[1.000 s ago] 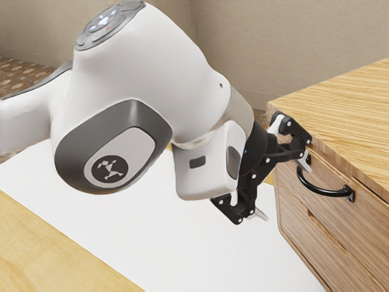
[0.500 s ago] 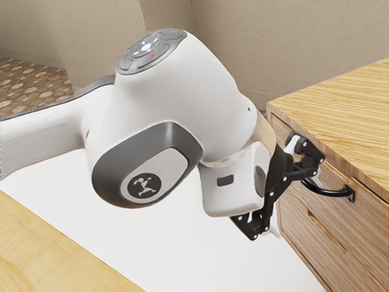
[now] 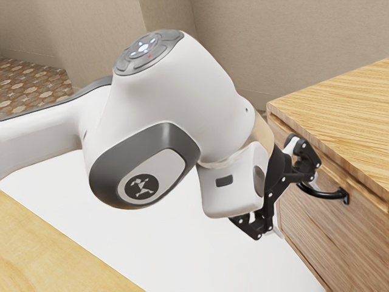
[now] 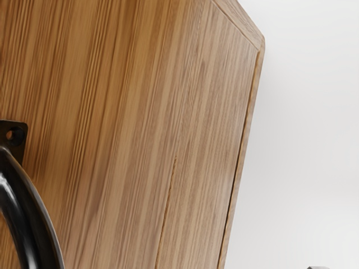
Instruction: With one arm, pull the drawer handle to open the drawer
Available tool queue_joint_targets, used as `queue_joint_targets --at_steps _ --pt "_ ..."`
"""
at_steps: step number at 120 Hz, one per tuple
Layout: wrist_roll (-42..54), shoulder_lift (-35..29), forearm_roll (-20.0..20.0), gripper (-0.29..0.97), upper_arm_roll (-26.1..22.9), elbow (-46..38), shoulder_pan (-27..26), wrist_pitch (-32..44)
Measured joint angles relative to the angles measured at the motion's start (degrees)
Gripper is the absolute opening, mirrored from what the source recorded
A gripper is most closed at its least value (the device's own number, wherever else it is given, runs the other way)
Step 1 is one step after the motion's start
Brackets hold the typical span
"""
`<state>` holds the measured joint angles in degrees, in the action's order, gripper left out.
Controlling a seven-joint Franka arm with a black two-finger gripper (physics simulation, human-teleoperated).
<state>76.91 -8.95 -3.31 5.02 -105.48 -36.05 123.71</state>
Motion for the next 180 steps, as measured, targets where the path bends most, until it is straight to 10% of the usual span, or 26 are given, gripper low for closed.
queue_joint_targets --at_steps 60,180 --pt "-1.0 -8.1 -0.2 0.26 0.2 -6.1 -0.1 -0.7" --pt "-1.8 -25.7 -0.4 0.29 -0.2 -22.6 3.3 -0.7"
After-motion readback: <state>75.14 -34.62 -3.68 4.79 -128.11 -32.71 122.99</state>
